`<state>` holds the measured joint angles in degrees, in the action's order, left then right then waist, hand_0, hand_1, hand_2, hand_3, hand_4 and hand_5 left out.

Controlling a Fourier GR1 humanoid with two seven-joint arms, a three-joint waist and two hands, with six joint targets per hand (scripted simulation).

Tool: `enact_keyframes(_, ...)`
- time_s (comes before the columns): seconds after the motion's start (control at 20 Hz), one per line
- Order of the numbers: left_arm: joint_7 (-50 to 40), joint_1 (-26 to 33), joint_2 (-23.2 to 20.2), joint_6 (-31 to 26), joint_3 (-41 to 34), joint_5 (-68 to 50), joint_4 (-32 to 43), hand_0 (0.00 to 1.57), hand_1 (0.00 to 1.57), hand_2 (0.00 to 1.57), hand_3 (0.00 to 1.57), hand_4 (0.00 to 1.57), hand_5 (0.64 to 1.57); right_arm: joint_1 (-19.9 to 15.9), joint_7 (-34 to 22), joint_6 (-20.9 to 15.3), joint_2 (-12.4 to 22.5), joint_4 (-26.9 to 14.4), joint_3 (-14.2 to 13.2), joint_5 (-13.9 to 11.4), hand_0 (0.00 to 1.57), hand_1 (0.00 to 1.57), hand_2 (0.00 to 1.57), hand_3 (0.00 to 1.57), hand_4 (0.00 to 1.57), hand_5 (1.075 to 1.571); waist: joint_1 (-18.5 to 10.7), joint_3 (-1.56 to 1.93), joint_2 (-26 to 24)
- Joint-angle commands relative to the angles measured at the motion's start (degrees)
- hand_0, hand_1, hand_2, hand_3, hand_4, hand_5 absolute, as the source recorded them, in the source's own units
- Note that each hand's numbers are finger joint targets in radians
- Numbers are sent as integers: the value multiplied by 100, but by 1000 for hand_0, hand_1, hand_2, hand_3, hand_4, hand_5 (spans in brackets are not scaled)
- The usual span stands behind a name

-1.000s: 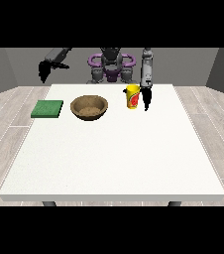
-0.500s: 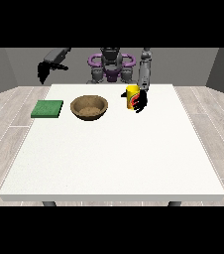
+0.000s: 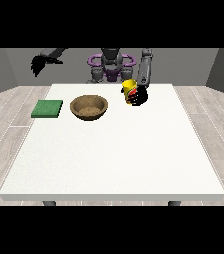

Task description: Pick the cup and pour the ball into the bowl, then pick the bowl and place it on the pad

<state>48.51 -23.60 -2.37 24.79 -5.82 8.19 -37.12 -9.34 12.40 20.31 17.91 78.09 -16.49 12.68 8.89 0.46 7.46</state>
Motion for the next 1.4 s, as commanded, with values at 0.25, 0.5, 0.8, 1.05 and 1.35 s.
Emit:
enact_keyframes(0.25, -2451, -1087, -1814, 129, 616, 1341, 57, 1450, 1450, 1571, 1571, 1571, 1291, 230, -56, 136, 135, -735, -167, 15, 0, 0, 0, 0, 0, 1569, -329, -19, -936)
enact_keyframes(0.5, -3584, -1879, -1730, 274, 1140, 2163, 112, 1486, 1486, 1571, 1571, 1571, 1274, -124, 114, 43, 32, -1017, -168, -11, 0, 0, 0, 0, 0, 1569, -339, -36, -680)
enact_keyframes(0.8, -3952, -1941, -1774, 11, 1062, 2439, -41, 1491, 1491, 1571, 1571, 1571, 1273, 5, -58, 112, -24, -859, -90, 49, 0, 0, 0, 0, 0, 1569, -152, -46, -779)
enact_keyframes(1.05, -5238, -2202, -1174, 869, 1912, 3763, 118, 1501, 1501, 1571, 1571, 1508, 1244, -34, 269, 613, 326, -1315, -304, 206, 0, 0, 0, 0, 0, 1570, -64, -38, -823)
enact_keyframes(1.35, -6395, -3096, -998, 314, 2949, 5254, 258, 1554, 1554, 1571, 1571, 1571, 1244, -149, 353, 585, 527, -1791, -414, 79, 0, 0, 0, 0, 0, 1571, -235, -25, -1093)
